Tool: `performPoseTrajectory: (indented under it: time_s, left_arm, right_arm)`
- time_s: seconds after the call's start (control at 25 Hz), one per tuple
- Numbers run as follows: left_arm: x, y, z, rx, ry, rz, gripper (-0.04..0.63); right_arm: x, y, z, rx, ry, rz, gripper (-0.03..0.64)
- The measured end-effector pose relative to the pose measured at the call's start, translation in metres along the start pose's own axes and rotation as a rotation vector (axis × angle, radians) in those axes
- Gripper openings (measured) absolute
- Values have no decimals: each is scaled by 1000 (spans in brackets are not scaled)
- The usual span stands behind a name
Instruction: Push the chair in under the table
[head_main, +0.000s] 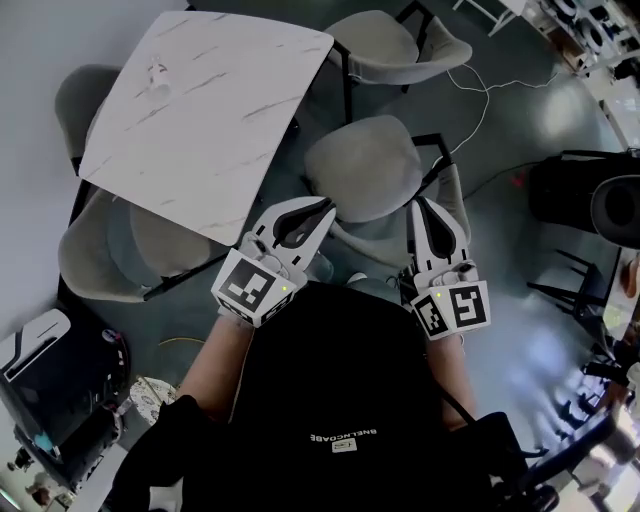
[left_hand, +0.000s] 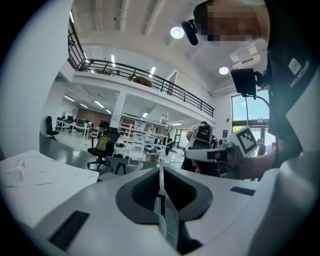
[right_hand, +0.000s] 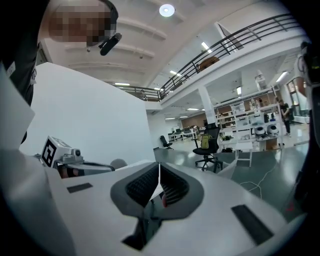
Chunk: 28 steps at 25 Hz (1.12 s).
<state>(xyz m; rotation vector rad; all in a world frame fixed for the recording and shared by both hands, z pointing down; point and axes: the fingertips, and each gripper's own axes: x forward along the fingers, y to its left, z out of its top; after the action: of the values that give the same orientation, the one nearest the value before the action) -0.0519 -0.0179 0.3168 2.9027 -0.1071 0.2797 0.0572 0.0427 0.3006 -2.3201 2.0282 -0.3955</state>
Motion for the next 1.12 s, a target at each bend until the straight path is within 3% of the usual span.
performPoseTrajectory:
  time_s: [0.2, 0.4, 0.68, 0.92, 1.12]
  left_arm:
    - [25, 0, -34, -3, 87, -129, 11]
    - [58, -24, -80, 21, 207, -255, 65]
    - [101, -51, -184, 162, 431, -378, 117]
    - [128, -71, -240, 156, 554, -451, 181]
    - [141, -89, -267, 147, 601, -497, 216]
  right_arm:
    - [-7, -45, -13, 23, 78, -127, 14]
    - [-31, -112, -39, 9, 197, -276, 42]
    - [-69, -209, -128, 85, 464, -418, 176]
    - [-98, -260, -193, 197, 623, -504, 216]
    - [-118, -279, -247, 290, 739, -542, 232]
